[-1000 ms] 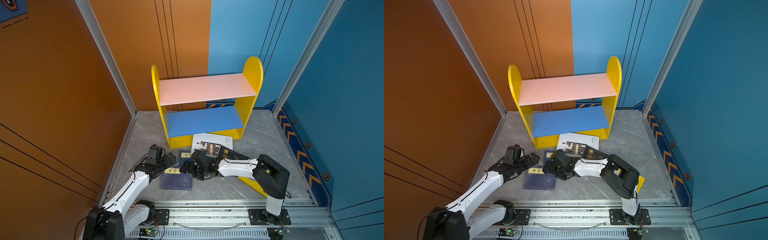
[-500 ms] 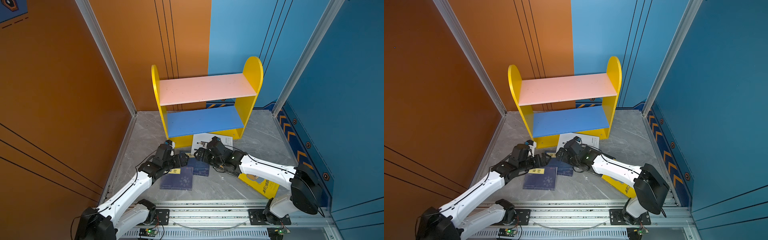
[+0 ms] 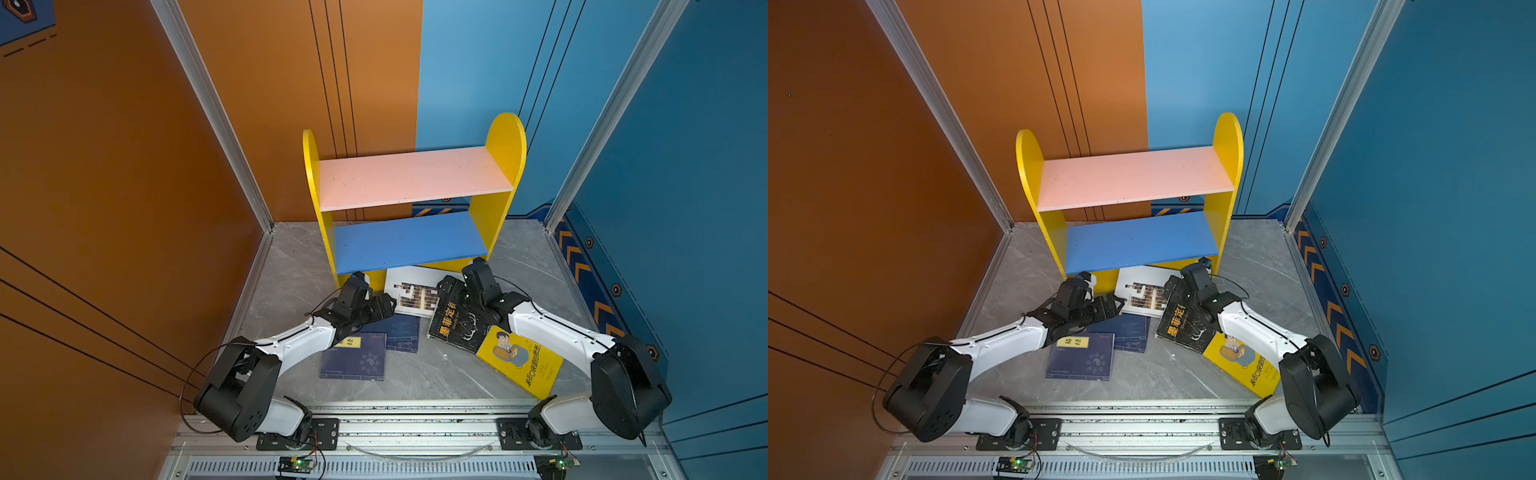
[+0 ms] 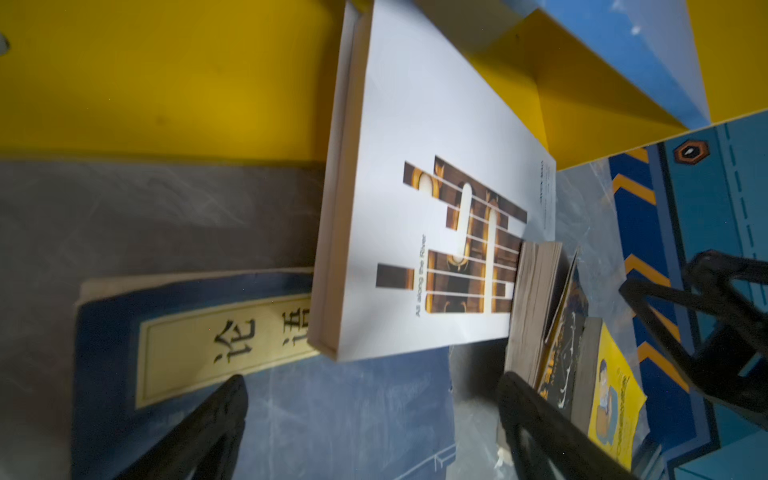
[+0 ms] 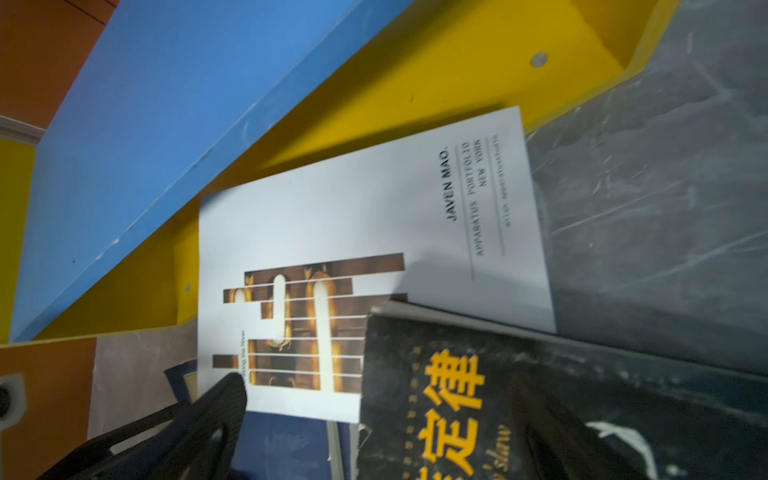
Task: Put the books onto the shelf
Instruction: 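Grasp the white portfolio's edges with both grippers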
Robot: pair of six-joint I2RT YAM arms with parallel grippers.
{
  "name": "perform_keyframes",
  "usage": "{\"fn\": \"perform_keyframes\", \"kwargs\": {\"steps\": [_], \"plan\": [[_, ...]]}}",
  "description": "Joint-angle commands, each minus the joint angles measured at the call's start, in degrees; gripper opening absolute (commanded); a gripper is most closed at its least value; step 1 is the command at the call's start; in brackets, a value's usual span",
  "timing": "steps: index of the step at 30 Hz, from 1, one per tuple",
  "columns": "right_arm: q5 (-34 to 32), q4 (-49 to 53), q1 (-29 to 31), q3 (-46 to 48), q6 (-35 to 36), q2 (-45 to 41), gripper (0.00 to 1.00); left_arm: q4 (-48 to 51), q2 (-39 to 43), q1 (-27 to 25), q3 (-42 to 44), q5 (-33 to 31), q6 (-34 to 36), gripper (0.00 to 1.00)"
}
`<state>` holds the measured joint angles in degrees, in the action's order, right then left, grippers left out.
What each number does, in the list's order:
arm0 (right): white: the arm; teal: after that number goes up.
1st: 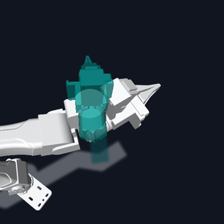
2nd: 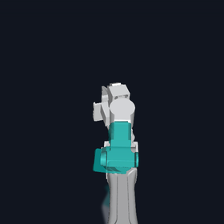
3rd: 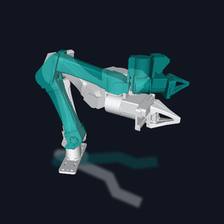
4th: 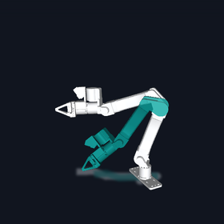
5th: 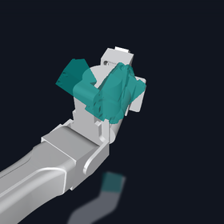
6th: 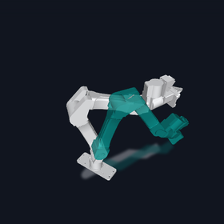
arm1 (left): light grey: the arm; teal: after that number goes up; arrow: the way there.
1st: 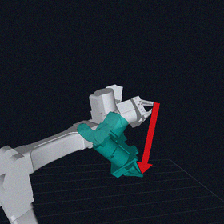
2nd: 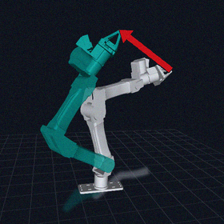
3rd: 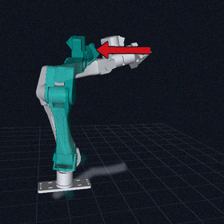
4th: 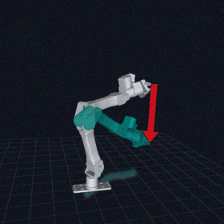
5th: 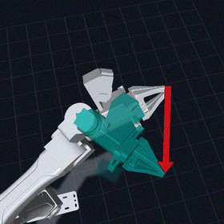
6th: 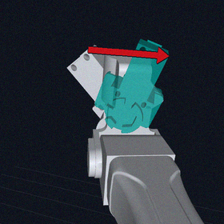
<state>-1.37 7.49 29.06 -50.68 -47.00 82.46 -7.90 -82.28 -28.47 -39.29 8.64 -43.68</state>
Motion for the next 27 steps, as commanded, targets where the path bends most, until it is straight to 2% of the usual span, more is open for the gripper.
{"fn": "perform_keyframes", "kwargs": {"steps": [1,10,16,27], "plan": [[1.9,-3.1,-2.5,1.2,5.3,2.0,1.00,-6.7,-2.8,-0.2,-0.3,-2.7,-2.9,0.94],[4.7,-4.5,-5.9,0.0,5.8,9.7,0.99,-8.4,-7.4,-0.4,-2.0,-3.8,-4.1,0.89],[10.3,-10.8,-5.9,-0.8,5.5,15.9,0.97,-10.3,-10.2,-0.5,-3.4,-0.5,-4.3,0.87],[12.3,-13.6,-5.9,-2.7,6.0,18.4,0.96,-12.7,-10.7,-1.4,-5.2,0.7,-4.4,0.68]]}}
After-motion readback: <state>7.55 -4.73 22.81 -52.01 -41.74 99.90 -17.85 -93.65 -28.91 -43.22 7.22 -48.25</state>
